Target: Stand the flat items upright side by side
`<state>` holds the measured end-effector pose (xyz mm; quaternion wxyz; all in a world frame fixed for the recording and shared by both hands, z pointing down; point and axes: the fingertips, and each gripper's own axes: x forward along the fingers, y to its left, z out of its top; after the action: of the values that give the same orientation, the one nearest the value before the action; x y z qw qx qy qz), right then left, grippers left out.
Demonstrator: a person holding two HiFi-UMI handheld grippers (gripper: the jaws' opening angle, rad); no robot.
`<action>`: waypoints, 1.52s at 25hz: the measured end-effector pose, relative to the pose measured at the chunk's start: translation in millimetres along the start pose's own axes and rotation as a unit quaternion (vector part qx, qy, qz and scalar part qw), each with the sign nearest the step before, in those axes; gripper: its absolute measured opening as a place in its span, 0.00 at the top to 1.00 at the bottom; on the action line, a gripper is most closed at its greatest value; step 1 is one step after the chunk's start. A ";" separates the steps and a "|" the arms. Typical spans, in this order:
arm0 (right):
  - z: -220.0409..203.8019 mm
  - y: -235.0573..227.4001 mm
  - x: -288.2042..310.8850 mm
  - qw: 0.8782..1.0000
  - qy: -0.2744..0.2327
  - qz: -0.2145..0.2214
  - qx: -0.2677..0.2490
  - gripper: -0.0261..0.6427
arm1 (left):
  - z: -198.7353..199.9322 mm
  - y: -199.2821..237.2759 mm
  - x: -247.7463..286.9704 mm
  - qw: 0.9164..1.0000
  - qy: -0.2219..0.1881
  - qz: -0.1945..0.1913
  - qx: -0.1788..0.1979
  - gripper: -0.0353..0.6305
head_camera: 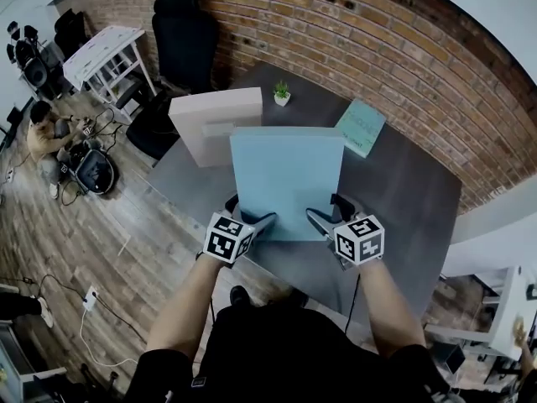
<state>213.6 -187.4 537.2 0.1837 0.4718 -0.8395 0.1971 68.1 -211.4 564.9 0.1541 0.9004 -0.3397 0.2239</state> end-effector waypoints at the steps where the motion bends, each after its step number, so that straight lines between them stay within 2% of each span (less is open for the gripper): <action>1: 3.9 5.2 3.6 1.000 -0.003 -0.002 -0.006 0.44 | 2.4 6.0 -6.7 1.000 -0.007 0.004 0.006 0.25; 7: 24.1 46.4 31.3 0.999 -0.014 -0.016 -0.042 0.48 | 2.0 45.9 -48.3 0.998 -0.034 0.031 0.030 0.26; 12: 30.3 83.6 54.1 0.998 -0.008 -0.024 -0.064 0.48 | -2.6 77.1 -82.9 0.997 -0.054 0.041 0.028 0.31; 18: 28.9 110.4 81.0 0.997 0.000 -0.032 -0.071 0.49 | -6.0 107.8 -104.3 0.996 -0.065 0.055 0.027 0.31; 27: 38.3 99.8 129.3 0.994 0.015 -0.037 -0.097 0.49 | -16.9 150.5 -85.4 0.996 -0.050 0.079 0.015 0.34; 38: 44.8 71.4 178.4 0.994 0.036 -0.022 -0.100 0.50 | -16.5 187.6 -48.8 0.995 -0.023 0.093 0.002 0.35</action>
<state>59.4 -304.4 575.9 0.2643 0.4620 -0.8373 0.1253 -97.2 -313.3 577.6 0.1230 0.8702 -0.4249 0.2170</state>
